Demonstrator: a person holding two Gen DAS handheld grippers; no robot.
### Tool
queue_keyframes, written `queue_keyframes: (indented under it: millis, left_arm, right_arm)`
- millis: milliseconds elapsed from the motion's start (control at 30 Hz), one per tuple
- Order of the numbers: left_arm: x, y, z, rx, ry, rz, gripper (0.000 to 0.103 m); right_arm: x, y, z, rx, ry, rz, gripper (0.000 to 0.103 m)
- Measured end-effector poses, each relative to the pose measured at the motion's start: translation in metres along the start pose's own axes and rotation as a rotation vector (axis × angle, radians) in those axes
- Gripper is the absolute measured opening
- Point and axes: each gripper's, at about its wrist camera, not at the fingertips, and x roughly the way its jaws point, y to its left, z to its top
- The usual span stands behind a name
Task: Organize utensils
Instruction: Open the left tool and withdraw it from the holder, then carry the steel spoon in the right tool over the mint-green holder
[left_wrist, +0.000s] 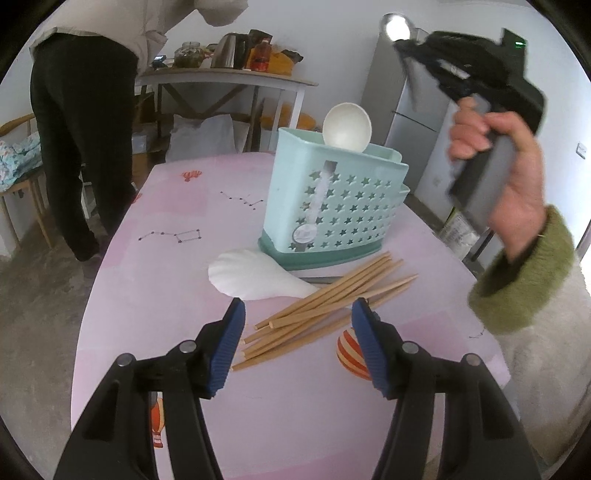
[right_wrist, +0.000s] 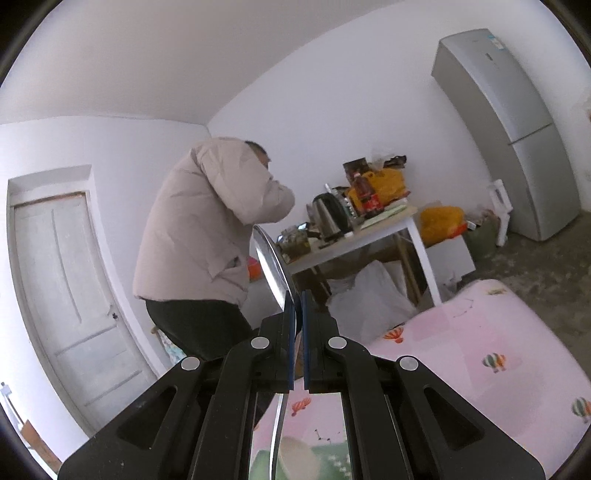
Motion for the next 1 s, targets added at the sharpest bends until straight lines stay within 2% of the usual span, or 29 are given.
queue_keyframes:
  millis: [133, 300, 633, 1000]
  left_arm:
    - [0.002, 0.005, 0.000, -0.011, 0.004, 0.006, 0.058]
    - [0.007, 0.007, 0.000, -0.011, 0.016, 0.013, 0.058]
    - [0.012, 0.004, -0.001, -0.006, 0.033, 0.014, 0.058]
    - [0.019, 0.005, 0.001, 0.004, 0.048, 0.041, 0.058]
  right_arm:
    - [0.019, -0.009, -0.019, -0.009, 0.053, -0.015, 0.002]
    - [0.017, -0.017, -0.032, -0.004, 0.080, -0.037, 0.002]
    - [-0.006, -0.030, 0.002, 0.009, -0.031, -0.081, 0.002]
    - [0.018, -0.045, -0.031, -0.127, 0.020, -0.185, 0.002]
